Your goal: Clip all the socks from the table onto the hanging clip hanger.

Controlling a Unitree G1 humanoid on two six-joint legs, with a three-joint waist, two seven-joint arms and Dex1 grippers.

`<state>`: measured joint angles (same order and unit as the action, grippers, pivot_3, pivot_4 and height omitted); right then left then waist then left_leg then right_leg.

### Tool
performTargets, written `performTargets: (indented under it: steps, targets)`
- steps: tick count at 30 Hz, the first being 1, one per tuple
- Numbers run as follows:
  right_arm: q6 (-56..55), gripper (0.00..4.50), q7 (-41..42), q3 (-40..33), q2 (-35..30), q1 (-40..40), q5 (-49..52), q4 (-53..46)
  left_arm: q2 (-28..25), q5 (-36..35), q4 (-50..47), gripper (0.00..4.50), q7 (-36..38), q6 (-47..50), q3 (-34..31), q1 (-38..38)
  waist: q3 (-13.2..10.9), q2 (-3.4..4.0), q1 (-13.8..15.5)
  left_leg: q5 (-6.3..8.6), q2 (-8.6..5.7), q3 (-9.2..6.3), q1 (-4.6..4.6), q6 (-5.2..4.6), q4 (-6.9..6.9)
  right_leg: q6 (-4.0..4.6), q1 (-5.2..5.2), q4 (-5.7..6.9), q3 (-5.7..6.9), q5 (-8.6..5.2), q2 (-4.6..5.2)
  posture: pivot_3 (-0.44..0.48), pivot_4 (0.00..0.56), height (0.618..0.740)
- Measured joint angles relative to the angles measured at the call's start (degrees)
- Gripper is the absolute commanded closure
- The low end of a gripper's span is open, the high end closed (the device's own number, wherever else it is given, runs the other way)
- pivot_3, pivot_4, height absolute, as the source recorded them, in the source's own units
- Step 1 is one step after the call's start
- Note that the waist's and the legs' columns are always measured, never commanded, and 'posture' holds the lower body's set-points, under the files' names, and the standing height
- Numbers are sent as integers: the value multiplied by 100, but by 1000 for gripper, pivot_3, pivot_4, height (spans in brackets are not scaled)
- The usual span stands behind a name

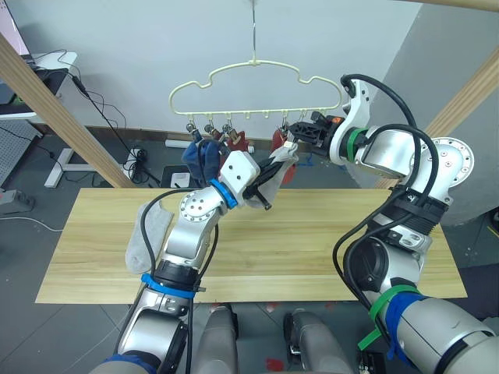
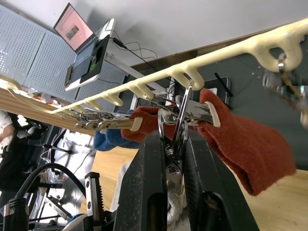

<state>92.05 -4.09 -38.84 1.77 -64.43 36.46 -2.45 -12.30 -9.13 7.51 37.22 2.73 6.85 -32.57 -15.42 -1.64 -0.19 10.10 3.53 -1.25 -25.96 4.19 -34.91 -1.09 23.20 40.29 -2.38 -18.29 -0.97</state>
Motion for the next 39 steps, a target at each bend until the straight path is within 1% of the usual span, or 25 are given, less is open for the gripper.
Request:
performTargets:
  steps: [5, 7, 8, 17, 18, 22, 26, 29, 30, 34, 39]
  targets:
    - [0, 4382, -22, -34, 54, -13, -2, -4, 43, 38, 40, 4488, -55, -93, -2, -84, 0, 0, 1, 0, -1, 1, 0, 0, 0, 0, 0, 1, -1, 0, 0, 36, 251, 740]
    - [0, 3666, -22, -31, 51, -13, 0, -10, 75, 37, 56, 4500, -62, -100, -3, -87, 0, 0, 1, 0, 0, 0, 0, -1, 0, 0, 0, 2, 0, 0, 0, 36, 251, 740]
    - [0, 3384, -21, -29, 52, -13, 1, -10, 84, 36, 70, 4500, -63, -102, -2, -92, 0, 0, 1, 0, 0, 0, 0, -1, 0, 0, 0, 2, 0, 0, 0, 36, 251, 740]
    - [0, 209, 99, 97, -46, 40, 16, -92, 162, -52, 2, 4500, 84, -81, 9, -122, 0, 0, 3, -1, -2, 0, 0, -1, -2, 0, 1, 5, 0, 0, 0, 38, 248, 740]
    - [0, 21, 153, 136, -121, 87, 19, -167, 208, -111, -42, 4500, 116, -59, 24, -120, 0, 0, 3, -1, -2, 0, 0, -1, -2, 0, 0, 5, 0, 0, 0, 35, 246, 740]
    - [1, 21, 309, 185, -454, 343, 88, -423, 439, -373, -126, 4500, 231, 198, 101, -55, 0, 0, 17, -1, -5, 2, -1, -2, -5, 0, 0, 5, -2, 0, 1, 16, 242, 740]
    - [-3, 21, 464, 193, -745, 629, 209, -697, 801, -669, -115, 4500, 209, 566, 117, -80, 0, 0, 1, -2, -6, 1, -1, -3, -9, 0, 0, 11, -3, 0, 1, 2, 236, 740]
    - [-229, 21, 605, 442, -1037, 911, 200, -1113, 938, -743, -39, 4500, 108, 700, 74, -222, 1, 1, -24, -3, -6, 0, 3, -4, -9, 0, 0, 15, -3, 0, -2, -5, 232, 740]
    - [-341, 0, 655, 497, -1087, 1007, 199, -1243, 965, -779, -28, 3986, 77, 740, 17, -247, 1, 1, -42, -3, -5, 1, 3, -4, -9, 0, 0, 15, -5, 0, -3, -5, 232, 740]
    - [-861, 0, 812, 803, -1077, 1564, 210, -1906, 975, -1004, -24, 2876, 37, 1074, -169, -282, 1, 2, -136, -4, -5, 0, 3, -4, -9, 0, 0, 19, -5, 0, -3, -4, 229, 740]
    - [-1772, 0, 1258, 1669, -1399, 2396, 118, -2409, 886, -1262, -60, 1354, 41, 1472, -333, -271, 1, 2, -161, -5, -6, 0, 5, -3, -18, -1, 0, 28, -6, 0, -3, 6, 229, 740]
